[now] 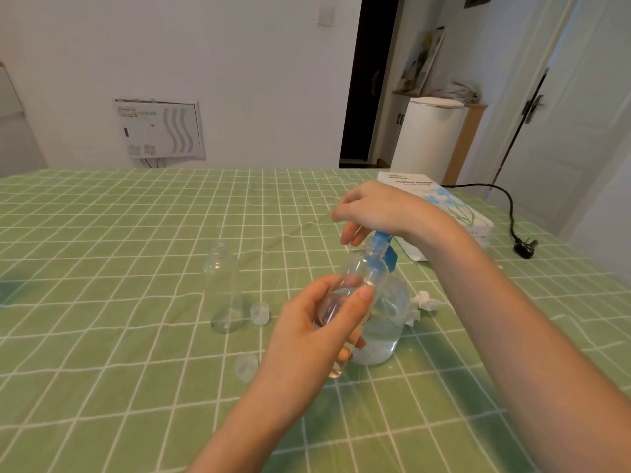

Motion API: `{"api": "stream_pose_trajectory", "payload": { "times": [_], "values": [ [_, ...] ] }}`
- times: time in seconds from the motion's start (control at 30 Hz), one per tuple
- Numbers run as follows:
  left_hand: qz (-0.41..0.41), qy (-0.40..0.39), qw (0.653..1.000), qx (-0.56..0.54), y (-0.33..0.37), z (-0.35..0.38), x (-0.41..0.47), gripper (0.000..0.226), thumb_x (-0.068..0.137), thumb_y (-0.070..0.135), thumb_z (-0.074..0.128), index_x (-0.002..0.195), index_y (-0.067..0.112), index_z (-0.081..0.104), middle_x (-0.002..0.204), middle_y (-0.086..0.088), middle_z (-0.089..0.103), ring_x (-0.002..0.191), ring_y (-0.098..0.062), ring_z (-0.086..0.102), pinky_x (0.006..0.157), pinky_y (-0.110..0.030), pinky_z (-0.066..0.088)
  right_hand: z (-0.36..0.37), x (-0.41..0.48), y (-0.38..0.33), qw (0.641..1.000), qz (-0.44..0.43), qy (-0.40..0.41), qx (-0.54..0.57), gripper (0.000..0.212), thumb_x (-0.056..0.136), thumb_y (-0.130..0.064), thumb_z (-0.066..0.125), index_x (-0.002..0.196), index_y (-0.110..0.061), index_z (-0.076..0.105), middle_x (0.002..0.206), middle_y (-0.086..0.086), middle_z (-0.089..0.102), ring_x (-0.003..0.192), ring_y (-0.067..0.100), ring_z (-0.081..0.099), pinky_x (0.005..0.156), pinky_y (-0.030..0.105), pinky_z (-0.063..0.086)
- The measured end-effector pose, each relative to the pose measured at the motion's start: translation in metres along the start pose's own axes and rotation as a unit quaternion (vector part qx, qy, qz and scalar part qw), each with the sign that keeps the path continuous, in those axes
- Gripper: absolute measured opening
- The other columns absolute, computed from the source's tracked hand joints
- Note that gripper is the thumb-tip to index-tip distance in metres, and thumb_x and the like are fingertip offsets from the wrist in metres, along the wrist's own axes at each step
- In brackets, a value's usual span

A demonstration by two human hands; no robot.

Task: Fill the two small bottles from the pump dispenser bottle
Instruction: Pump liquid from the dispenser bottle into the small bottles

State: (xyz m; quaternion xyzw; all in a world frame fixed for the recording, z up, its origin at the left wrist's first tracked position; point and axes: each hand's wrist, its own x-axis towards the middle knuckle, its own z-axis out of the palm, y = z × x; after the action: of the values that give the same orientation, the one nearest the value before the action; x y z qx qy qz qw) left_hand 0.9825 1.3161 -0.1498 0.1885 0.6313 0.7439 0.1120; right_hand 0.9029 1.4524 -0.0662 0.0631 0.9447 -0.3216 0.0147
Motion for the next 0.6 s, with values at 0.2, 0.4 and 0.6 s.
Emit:
{"api": "stream_pose_trajectory", "payload": {
  "times": [0.2, 0.4, 0.6],
  "values": [
    [-0.002, -0.002, 1.0, -0.004, 0.001, 0.001, -0.001, 0.046, 0.056, 0.057, 0.062, 0.092, 0.03, 0.068, 0.08, -0.005, 0.07, 0.056, -0.007, 0.06, 0.045, -0.015, 0.044, 0.002, -0.001, 0.0, 1.0, -0.011, -0.019, 0.005, 0.035, 0.09, -0.021, 0.053, 0.115, 0.004, 0.06, 0.08, 0.004, 0.074, 0.105, 0.036, 0.062, 0.099, 0.046, 0.046],
    [-0.005, -0.006, 1.0, 0.001, -0.002, 0.0, -0.001, 0.04, 0.061, 0.053, 0.063, 0.092, 0.026, 0.069, 0.072, 0.004, 0.07, 0.056, -0.007, 0.058, 0.044, -0.015, 0.042, 0.009, -0.003, 0.007, 0.999, 0.002, -0.033, 0.035, 0.027, 0.091, -0.02, 0.054, 0.109, -0.002, 0.063, 0.076, 0.005, 0.072, 0.106, 0.04, 0.06, 0.099, 0.049, 0.046],
    [-0.002, -0.003, 1.0, 0.004, -0.003, -0.001, -0.001, 0.042, 0.059, 0.055, 0.062, 0.091, 0.028, 0.069, 0.07, 0.004, 0.069, 0.055, -0.007, 0.059, 0.045, -0.015, 0.042, 0.006, -0.004, 0.007, 0.999, -0.002, -0.012, 0.041, 0.025, 0.091, -0.021, 0.052, 0.108, -0.006, 0.063, 0.077, 0.004, 0.073, 0.107, 0.038, 0.06, 0.099, 0.045, 0.046]
  ]
}}
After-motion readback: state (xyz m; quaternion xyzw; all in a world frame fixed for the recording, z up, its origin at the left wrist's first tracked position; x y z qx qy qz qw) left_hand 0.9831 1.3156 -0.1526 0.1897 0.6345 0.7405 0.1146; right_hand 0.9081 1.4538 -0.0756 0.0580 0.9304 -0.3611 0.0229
